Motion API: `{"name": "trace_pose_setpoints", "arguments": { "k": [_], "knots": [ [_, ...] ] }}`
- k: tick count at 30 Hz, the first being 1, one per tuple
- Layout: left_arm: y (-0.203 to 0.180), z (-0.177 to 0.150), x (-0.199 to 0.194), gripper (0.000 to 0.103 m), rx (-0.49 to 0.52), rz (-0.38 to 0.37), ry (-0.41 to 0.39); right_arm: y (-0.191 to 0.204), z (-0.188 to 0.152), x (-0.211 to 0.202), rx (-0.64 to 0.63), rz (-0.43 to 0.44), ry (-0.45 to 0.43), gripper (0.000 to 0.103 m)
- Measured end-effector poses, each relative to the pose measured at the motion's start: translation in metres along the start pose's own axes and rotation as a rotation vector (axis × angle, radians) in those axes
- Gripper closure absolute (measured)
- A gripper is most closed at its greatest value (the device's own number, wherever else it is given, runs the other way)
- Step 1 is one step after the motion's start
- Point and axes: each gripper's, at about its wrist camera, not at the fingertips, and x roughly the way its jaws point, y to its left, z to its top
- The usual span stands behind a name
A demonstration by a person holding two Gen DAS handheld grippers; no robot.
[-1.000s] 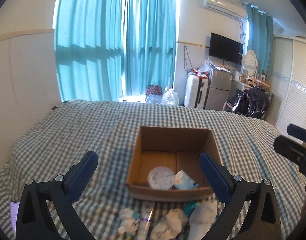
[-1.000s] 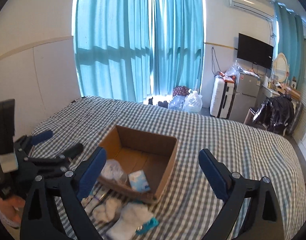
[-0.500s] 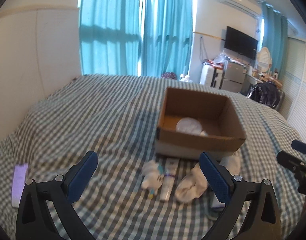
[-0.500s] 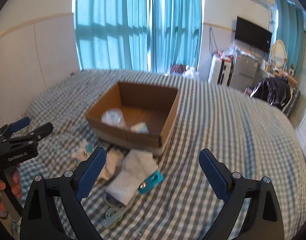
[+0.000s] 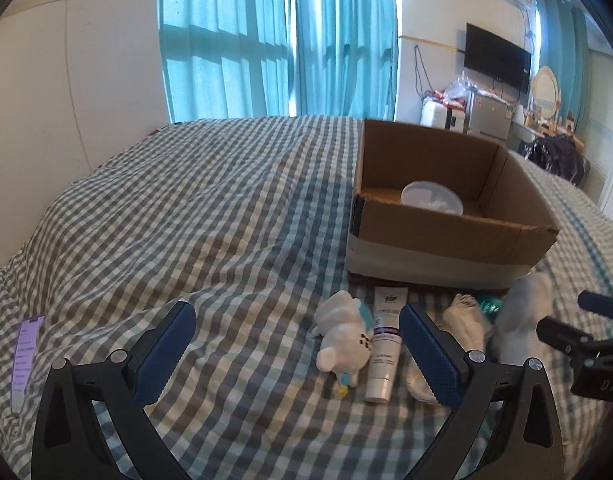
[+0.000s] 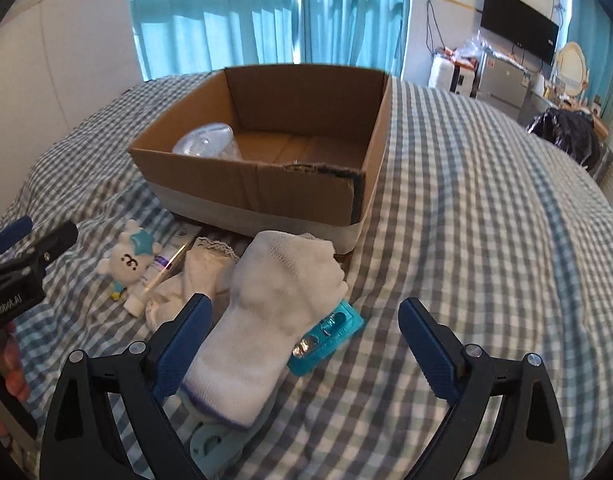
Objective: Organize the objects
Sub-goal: 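Grasp the white plush toy with left tool while right tool grasps the white sock, then lift the plush toy and sock over the box and open both tools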
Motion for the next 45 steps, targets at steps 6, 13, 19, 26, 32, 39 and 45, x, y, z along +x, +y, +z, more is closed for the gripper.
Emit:
{"name": "trace_pose_setpoints", "arguments": {
  "k": [6, 13, 19, 26, 32, 39, 45],
  "knots": [
    [-0.003, -0.012, 0.035, 0.000, 0.030, -0.010, 0.074, 0.003, 0.006, 0.025, -0.002, 0.012, 0.010, 0.008],
    [-0.007, -0.014, 0.066, 0.007, 0.008, -0.048, 0.131, -0.005, 0.005, 0.058, 0.042, 0.077, 0.063, 0.016],
    [-0.026, -0.023, 0.084, 0.044, 0.069, -0.103, 0.197, 0.005, 0.001, 0.067, 0.014, 0.114, 0.080, 0.027],
    [-0.027, -0.028, 0.070, 0.046, 0.083, -0.109, 0.179, 0.015, -0.003, 0.051, -0.029, 0.102, 0.068, 0.051],
    [-0.025, -0.029, 0.042, 0.046, 0.067, -0.097, 0.156, 0.015, -0.004, 0.023, -0.043, 0.085, 0.037, 0.056],
    [-0.024, -0.024, -0.007, 0.046, 0.051, -0.097, 0.112, 0.019, -0.009, -0.026, -0.058, 0.076, -0.025, 0.057],
    [-0.029, -0.011, -0.044, 0.046, 0.053, -0.120, 0.058, 0.013, -0.014, -0.069, -0.050, 0.065, -0.070, 0.057]
  ]
}}
